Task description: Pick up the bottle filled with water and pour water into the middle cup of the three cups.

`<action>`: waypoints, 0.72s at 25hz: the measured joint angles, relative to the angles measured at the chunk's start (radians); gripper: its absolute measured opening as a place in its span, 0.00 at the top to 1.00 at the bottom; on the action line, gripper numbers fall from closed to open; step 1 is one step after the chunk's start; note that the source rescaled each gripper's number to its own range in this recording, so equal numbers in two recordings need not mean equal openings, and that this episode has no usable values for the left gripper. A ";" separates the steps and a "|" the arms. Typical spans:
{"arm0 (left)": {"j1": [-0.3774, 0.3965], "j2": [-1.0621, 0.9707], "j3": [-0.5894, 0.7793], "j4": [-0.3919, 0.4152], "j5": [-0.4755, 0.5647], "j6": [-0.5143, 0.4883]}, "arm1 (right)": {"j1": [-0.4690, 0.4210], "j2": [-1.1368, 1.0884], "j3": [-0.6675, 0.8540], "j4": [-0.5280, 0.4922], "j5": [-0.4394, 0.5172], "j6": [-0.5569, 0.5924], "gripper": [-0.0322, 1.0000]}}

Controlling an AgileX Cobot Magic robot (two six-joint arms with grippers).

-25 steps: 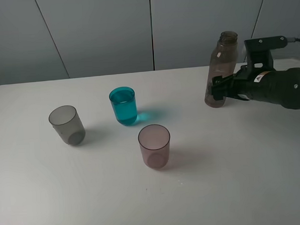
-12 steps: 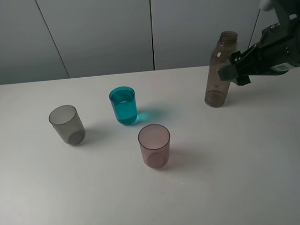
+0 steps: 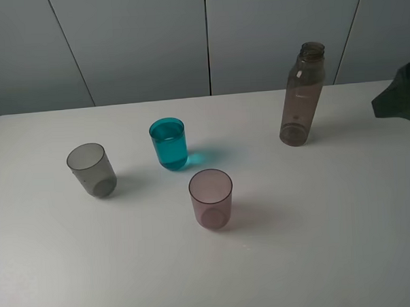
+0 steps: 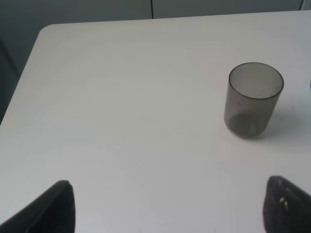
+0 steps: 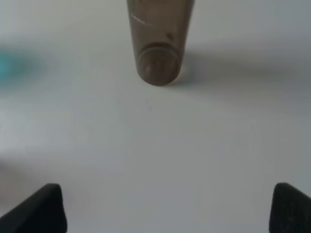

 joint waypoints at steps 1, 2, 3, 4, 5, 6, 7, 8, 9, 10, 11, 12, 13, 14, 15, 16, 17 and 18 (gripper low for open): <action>0.000 0.000 0.000 0.000 0.000 0.000 | 0.000 -0.031 0.000 -0.014 0.041 0.026 0.30; 0.000 0.000 0.000 0.000 0.000 0.000 | 0.000 -0.064 -0.001 -0.023 0.076 0.044 0.30; 0.000 0.000 0.000 0.000 0.000 0.000 | 0.000 -0.111 -0.001 -0.032 0.111 0.062 0.30; 0.000 0.000 0.000 0.000 0.000 0.000 | 0.000 -0.144 -0.001 -0.043 0.148 0.077 0.30; 0.000 0.000 0.000 0.000 0.000 0.000 | 0.000 -0.182 -0.001 -0.052 0.173 0.087 0.30; 0.000 0.000 0.000 0.000 0.000 0.000 | 0.000 -0.214 -0.001 -0.058 0.197 0.098 0.30; 0.000 0.000 0.000 0.000 0.000 0.000 | 0.000 -0.239 0.003 -0.068 0.216 0.105 0.30; 0.000 0.000 0.000 0.000 0.000 0.000 | 0.000 -0.266 0.014 -0.077 0.228 0.111 0.30; 0.000 0.000 0.000 0.000 0.000 0.000 | -0.009 -0.292 0.023 -0.079 0.235 0.116 0.30; 0.000 0.000 0.000 0.000 0.000 0.000 | -0.024 -0.314 0.030 -0.079 0.239 0.116 0.30; 0.000 0.000 0.000 0.000 0.000 0.000 | -0.041 -0.332 0.036 -0.079 0.239 0.111 0.30; 0.000 0.000 0.000 0.000 0.000 0.000 | -0.066 -0.354 0.044 -0.077 0.239 0.101 0.30; 0.000 0.000 0.000 0.000 0.000 0.000 | -0.092 -0.375 0.056 -0.073 0.239 0.084 0.30; 0.000 0.000 0.000 0.000 0.000 0.000 | -0.121 -0.398 0.064 -0.070 0.239 0.069 0.30; 0.000 0.000 0.000 0.000 0.000 0.000 | -0.145 -0.417 0.073 -0.065 0.239 0.055 0.30; 0.000 0.000 0.000 0.000 0.000 0.000 | -0.174 -0.443 0.088 -0.050 0.237 0.040 0.30; 0.000 0.000 0.000 0.000 0.000 0.000 | -0.201 -0.470 0.100 -0.038 0.231 0.023 0.30; 0.000 0.000 0.000 0.000 0.000 0.000 | -0.221 -0.494 0.112 -0.029 0.229 0.008 0.30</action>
